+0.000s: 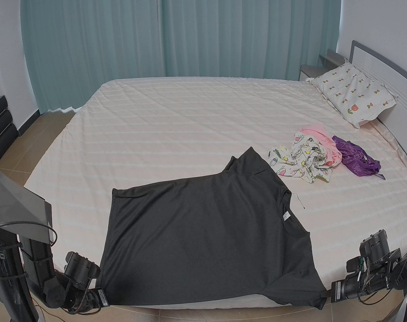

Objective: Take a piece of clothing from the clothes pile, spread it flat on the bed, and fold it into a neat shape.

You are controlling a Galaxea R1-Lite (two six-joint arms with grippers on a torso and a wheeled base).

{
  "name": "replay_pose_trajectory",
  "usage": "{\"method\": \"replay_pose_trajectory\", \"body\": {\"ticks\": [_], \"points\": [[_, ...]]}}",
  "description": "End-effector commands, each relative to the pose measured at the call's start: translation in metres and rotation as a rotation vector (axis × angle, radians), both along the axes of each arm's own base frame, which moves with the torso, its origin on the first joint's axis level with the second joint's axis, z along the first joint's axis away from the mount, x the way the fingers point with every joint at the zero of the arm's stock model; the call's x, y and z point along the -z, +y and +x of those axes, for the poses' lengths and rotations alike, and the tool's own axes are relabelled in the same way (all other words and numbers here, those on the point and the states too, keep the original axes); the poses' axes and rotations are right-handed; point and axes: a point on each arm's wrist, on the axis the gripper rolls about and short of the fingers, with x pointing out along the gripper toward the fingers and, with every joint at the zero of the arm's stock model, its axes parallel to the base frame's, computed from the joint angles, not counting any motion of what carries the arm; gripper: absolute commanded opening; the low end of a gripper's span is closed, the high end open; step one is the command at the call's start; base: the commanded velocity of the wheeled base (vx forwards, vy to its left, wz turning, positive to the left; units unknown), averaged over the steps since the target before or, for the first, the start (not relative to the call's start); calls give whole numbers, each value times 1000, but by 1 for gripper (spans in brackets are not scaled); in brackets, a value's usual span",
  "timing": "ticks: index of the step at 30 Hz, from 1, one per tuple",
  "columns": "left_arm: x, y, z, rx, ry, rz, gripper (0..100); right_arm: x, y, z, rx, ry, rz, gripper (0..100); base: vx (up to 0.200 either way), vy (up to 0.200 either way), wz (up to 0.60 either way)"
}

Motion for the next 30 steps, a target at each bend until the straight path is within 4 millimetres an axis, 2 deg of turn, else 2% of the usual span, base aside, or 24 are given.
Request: {"method": "replay_pose_trajectory", "body": {"ticks": [1, 3, 5, 9, 15, 16, 22, 30], "points": [[-3, 0, -3, 7, -11, -3, 0, -3, 0, -2, 0, -35, 12, 0, 0, 0, 0], [-4, -1, -1, 4, -29, -9, 0, -4, 0, 0, 0, -55, 17, 0, 0, 0, 0], [-12, 0, 11, -31, -158, -52, 0, -12, 3, 10, 10, -151, 50, 0, 0, 0, 0], [-20, 1, 21, -71, -273, -89, 0, -19, 6, 24, 14, -231, 68, 0, 0, 0, 0], [-32, 4, 39, -112, -404, -125, 0, -31, 12, 51, 17, -320, 92, 0, 0, 0, 0], [-37, 4, 46, -131, -447, -139, 0, -36, 15, 63, 17, -356, 100, 0, 0, 0, 0], [-40, 5, 59, -148, -491, -146, 0, -42, 20, 89, 23, -395, 107, 0, 0, 0, 0], [-39, 12, 87, -195, -553, -147, 0, -49, 27, 122, 26, -456, 123, 0, 0, 0, 0]]}}
